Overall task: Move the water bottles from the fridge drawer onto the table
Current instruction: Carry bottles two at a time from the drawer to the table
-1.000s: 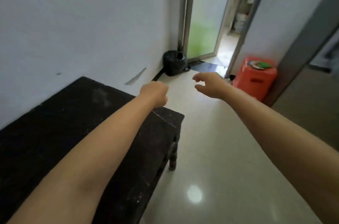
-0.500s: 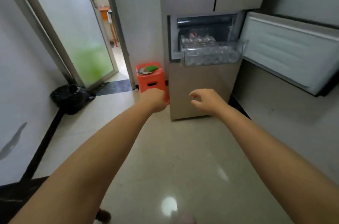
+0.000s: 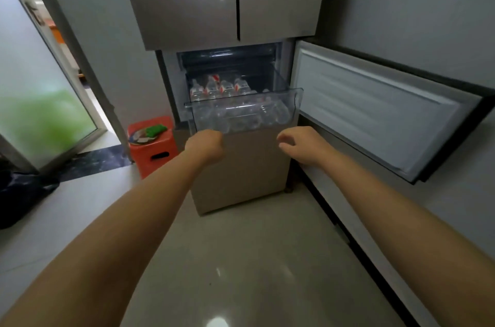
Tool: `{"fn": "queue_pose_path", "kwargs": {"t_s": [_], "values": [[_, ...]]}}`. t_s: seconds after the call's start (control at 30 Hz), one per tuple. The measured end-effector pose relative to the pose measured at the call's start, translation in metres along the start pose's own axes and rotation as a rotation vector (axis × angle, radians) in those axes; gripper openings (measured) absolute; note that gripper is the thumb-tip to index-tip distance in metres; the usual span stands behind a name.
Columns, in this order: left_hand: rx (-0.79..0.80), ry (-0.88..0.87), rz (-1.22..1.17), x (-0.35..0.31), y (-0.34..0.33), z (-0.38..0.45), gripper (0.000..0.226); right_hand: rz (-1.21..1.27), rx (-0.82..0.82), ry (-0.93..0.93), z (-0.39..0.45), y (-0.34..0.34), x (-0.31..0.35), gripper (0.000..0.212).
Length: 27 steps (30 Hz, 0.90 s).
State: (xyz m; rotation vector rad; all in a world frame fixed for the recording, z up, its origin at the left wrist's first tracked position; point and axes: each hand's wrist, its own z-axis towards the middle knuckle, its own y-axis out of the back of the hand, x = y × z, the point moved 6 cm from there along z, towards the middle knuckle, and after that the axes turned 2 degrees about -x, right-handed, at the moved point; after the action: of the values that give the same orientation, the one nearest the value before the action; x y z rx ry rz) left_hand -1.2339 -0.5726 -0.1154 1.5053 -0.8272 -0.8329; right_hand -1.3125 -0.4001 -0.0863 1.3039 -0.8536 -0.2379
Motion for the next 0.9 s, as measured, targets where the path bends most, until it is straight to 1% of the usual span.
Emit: {"fn": "queue_pose_path", "kwargs": {"t_s": [0.07, 0.17, 0.23, 0.33, 0.47, 0.6, 0.73, 0.8, 0.9], "values": [[-0.005, -0.008, 0.0, -0.011, 0.003, 0.032, 0.02, -0.018, 0.012, -0.011, 0.027, 0.011, -0.019, 0.036], [-0.012, 0.009, -0.031, -0.022, 0.004, 0.08, 0.027, -0.009, -0.004, 0.005, 0.075, 0.026, -0.041, 0.034], [-0.012, 0.025, -0.042, -0.028, -0.001, 0.111, 0.027, 0.009, -0.011, 0.023, 0.107, 0.032, -0.056, 0.033], [-0.031, 0.061, -0.059, -0.035, -0.003, 0.156, 0.026, 0.026, -0.012, 0.056, 0.157, 0.037, -0.08, 0.03], [-0.071, 0.139, -0.115, -0.037, 0.0, 0.209, 0.026, 0.072, 0.031, 0.099, 0.223, 0.037, -0.106, 0.029], [-0.137, 0.211, -0.158, -0.027, 0.0, 0.255, 0.025, 0.139, 0.032, 0.088, 0.29, 0.027, -0.123, 0.029], [-0.177, 0.272, -0.17, -0.001, 0.0, 0.296, 0.026, 0.207, 0.08, 0.08, 0.349, 0.008, -0.119, 0.026], [-0.168, 0.295, -0.188, 0.016, 0.0, 0.32, 0.028, 0.217, 0.116, 0.081, 0.384, -0.003, -0.114, 0.026], [-0.09, 0.282, -0.188, 0.038, -0.008, 0.356, 0.032, 0.259, 0.176, 0.024, 0.431, -0.023, -0.109, 0.026]]}}
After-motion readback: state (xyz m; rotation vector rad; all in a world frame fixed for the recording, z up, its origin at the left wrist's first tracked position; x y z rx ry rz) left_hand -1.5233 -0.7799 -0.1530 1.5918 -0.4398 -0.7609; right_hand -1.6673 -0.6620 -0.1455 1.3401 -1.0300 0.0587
